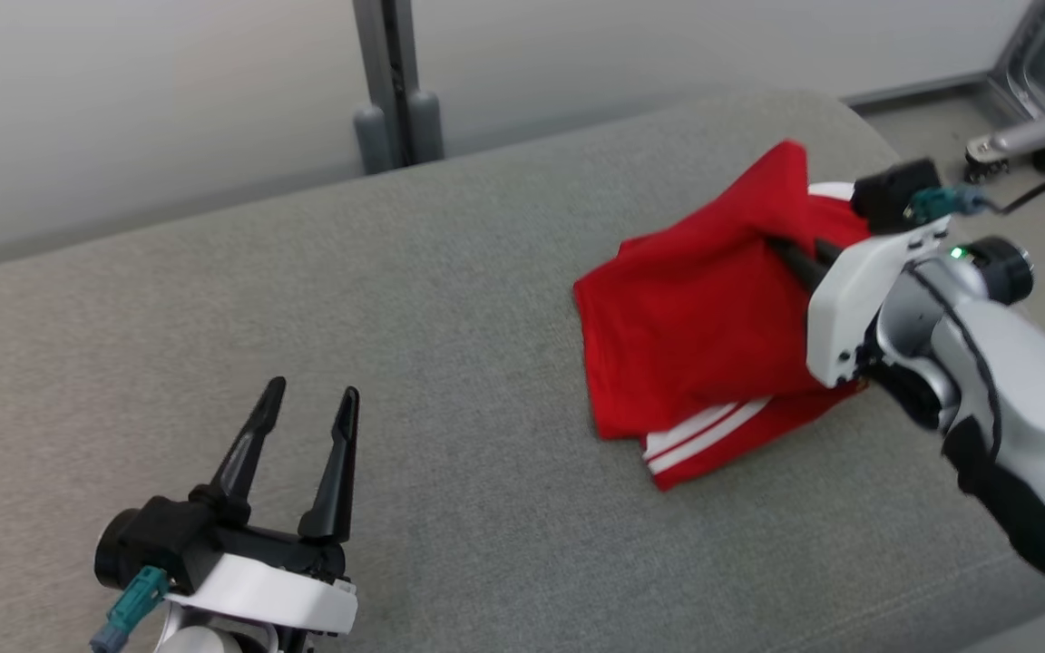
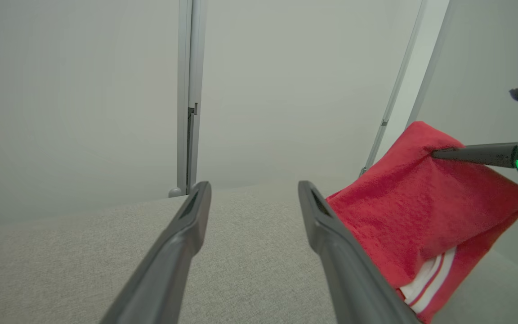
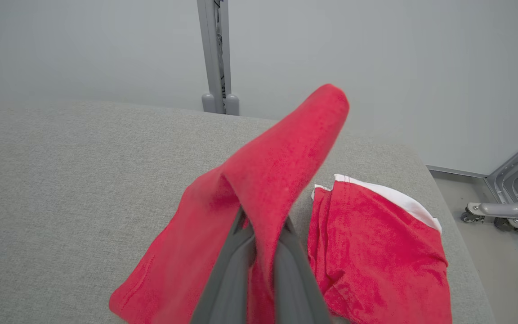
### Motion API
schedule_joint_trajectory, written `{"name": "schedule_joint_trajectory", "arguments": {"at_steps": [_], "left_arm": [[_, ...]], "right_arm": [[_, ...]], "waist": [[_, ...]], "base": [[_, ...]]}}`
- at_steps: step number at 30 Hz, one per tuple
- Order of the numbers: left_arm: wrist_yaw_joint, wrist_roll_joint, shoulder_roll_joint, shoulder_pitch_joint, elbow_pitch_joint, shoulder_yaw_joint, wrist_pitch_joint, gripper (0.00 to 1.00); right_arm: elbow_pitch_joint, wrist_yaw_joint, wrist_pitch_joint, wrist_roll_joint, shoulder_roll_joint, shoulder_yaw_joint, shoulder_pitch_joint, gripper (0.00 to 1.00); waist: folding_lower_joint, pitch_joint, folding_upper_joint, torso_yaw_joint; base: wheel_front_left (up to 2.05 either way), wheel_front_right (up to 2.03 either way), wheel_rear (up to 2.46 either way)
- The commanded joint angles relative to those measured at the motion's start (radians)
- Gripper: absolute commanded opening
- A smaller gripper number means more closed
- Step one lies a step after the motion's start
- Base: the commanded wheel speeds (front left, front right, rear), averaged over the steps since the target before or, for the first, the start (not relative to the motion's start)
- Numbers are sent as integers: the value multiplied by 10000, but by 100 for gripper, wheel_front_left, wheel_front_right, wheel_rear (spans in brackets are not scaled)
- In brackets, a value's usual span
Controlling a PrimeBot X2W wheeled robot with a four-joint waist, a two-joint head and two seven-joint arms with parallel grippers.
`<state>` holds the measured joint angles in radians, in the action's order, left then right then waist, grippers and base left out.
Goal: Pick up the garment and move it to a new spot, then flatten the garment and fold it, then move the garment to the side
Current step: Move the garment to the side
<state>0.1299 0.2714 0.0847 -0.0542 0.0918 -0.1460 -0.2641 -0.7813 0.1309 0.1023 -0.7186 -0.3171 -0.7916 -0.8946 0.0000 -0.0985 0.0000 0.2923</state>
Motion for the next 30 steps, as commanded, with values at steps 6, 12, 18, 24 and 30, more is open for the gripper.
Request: {"name": "schedule_joint_trajectory", "arguments": {"at_steps": [6, 12, 18, 24, 30], "left_arm": [[10, 26, 642, -565, -41, -280, 4, 100], [11, 151, 1133, -837, -145, -445, 4, 100], [12, 188, 1479, -818, -270, -417, 24, 100], [12, 192, 1634, -1023, -456, -485, 139, 100], [12, 279, 1728, -1160, -494, -532, 200, 100]], "right_arm": [[-659, -2, -225, -95, -371, -148, -1278, 0], [-1992, -2, -140, 605, -662, -337, -2364, 0], [-3670, -3, -607, 1668, -216, 71, -3321, 0], [-4967, -3, -1133, 2792, 115, 709, -3885, 45], [-5096, -3, -1085, 4170, 3, 1875, -3651, 100]], "waist": [[0, -1440, 0, 704], [0, -2101, 0, 766], [0, -2519, 0, 955], [0, -2863, 0, 940], [0, -2989, 0, 788]], "base": [[0, 0, 0], [0, 0, 0], [0, 0, 0], [0, 0, 0], [0, 0, 0]]}}
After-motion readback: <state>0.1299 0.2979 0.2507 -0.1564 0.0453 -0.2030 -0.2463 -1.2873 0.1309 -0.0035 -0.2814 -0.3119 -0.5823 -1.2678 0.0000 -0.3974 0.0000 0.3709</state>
